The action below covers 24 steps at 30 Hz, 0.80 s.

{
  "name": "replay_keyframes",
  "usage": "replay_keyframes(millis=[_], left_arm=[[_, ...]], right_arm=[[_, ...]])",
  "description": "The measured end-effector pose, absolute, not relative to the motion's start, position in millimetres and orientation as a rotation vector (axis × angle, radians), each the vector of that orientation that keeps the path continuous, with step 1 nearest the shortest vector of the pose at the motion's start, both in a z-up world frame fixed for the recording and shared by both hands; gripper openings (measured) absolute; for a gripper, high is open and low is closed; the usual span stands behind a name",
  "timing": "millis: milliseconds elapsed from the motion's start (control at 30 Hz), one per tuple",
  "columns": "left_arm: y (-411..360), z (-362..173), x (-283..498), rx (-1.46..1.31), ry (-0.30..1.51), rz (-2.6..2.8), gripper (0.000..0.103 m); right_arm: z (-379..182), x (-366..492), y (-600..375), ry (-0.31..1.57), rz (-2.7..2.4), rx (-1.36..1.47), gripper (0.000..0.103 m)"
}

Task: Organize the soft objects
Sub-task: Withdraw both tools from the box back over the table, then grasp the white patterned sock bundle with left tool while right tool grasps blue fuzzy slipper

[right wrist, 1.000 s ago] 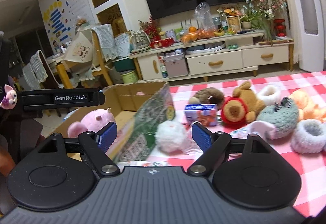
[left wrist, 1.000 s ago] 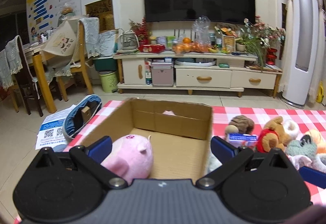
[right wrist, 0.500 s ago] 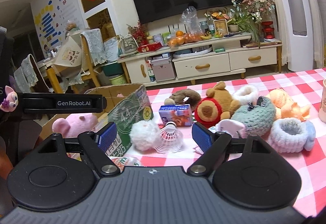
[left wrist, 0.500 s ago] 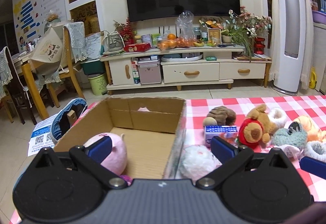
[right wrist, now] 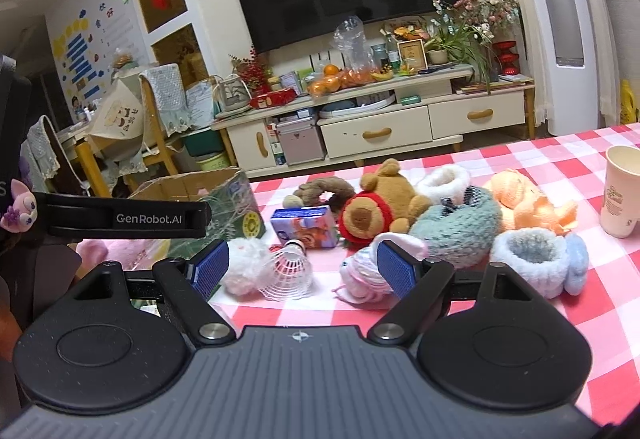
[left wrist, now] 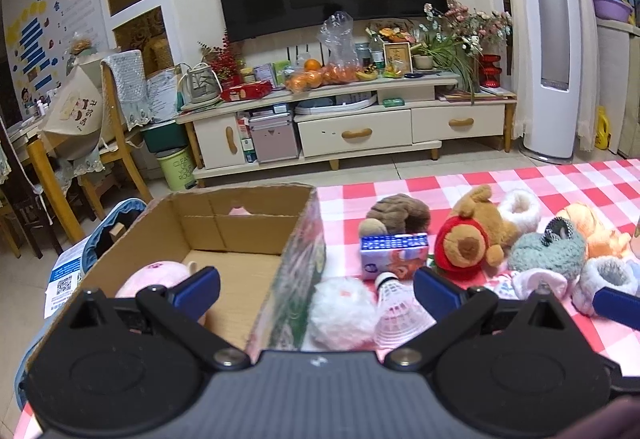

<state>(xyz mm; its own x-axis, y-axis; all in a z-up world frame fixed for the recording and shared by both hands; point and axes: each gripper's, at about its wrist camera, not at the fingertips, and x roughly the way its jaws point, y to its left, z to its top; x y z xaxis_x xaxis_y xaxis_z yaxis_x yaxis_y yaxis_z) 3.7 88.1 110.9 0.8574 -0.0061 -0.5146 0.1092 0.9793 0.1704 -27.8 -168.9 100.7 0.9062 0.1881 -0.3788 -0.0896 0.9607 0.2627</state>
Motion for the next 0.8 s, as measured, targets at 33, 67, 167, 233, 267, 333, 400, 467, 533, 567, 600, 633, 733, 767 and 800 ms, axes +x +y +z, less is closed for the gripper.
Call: replay_keyframes(millis=[33, 67, 167, 233, 267, 333, 400, 467, 533, 567, 600, 633, 733, 767, 800], left_arm=[[85.0, 110.2, 3.7, 0.201, 0.54, -0.062, 0.102], [82.2, 109.4, 3.5, 0.205, 0.542, -0.065, 0.102], [75.3, 108.5, 3.9, 0.213, 0.546, -0.072, 0.102], [70.2, 107.6, 3.6, 0.22, 0.546, -0.081, 0.102], [67.6, 107.1, 3.4, 0.222, 0.546, -0.084, 0.102], [62.5, 105.9, 2.9, 0.226, 0.547, -0.095, 0.102], [57.9, 104.6, 2.8, 0.226, 0.55, -0.106, 0.102], [53.5, 102.6, 2.4, 0.224, 0.552, -0.122, 0.102], [48.8, 100.6, 1.7, 0.224, 0.555, -0.147, 0.102], [47.1, 100.0, 1.5, 0.222, 0.557, -0.16, 0.102], [44.7, 99.2, 1.1, 0.218, 0.56, -0.179, 0.102], [42.5, 98.3, 0.1, 0.212, 0.561, -0.202, 0.102], [34.2, 94.8, -3.3, 0.209, 0.556, -0.268, 0.102], [31.2, 93.3, -3.1, 0.211, 0.556, -0.286, 0.102], [27.6, 91.5, -3.6, 0.215, 0.557, -0.304, 0.102]], right_arm=[[100.8, -27.9, -168.9, 0.413, 0.142, 0.248, 0.101], [100.6, -28.7, -168.0, 0.412, 0.138, 0.252, 0.101], [100.4, -30.3, -166.1, 0.409, 0.124, 0.255, 0.102], [99.5, -31.2, -164.0, 0.408, 0.113, 0.255, 0.102], [99.3, -31.4, -163.7, 0.408, 0.109, 0.256, 0.102], [98.7, -32.3, -163.6, 0.407, 0.102, 0.259, 0.102], [98.0, -33.0, -163.2, 0.408, 0.093, 0.262, 0.102], [97.8, -34.0, -163.3, 0.407, 0.082, 0.26, 0.102], [97.7, -35.0, -165.1, 0.406, 0.066, 0.261, 0.102], [97.2, -36.0, -166.4, 0.405, 0.057, 0.264, 0.102], [96.5, -36.9, -167.6, 0.404, 0.047, 0.267, 0.102], [96.2, -36.9, -169.3, 0.405, 0.036, 0.271, 0.102], [95.0, -37.9, -176.5, 0.404, -0.001, 0.281, 0.102], [94.6, -38.5, -178.4, 0.402, -0.017, 0.281, 0.103], [94.3, -38.4, -181.5, 0.4, -0.033, 0.281, 0.103]])
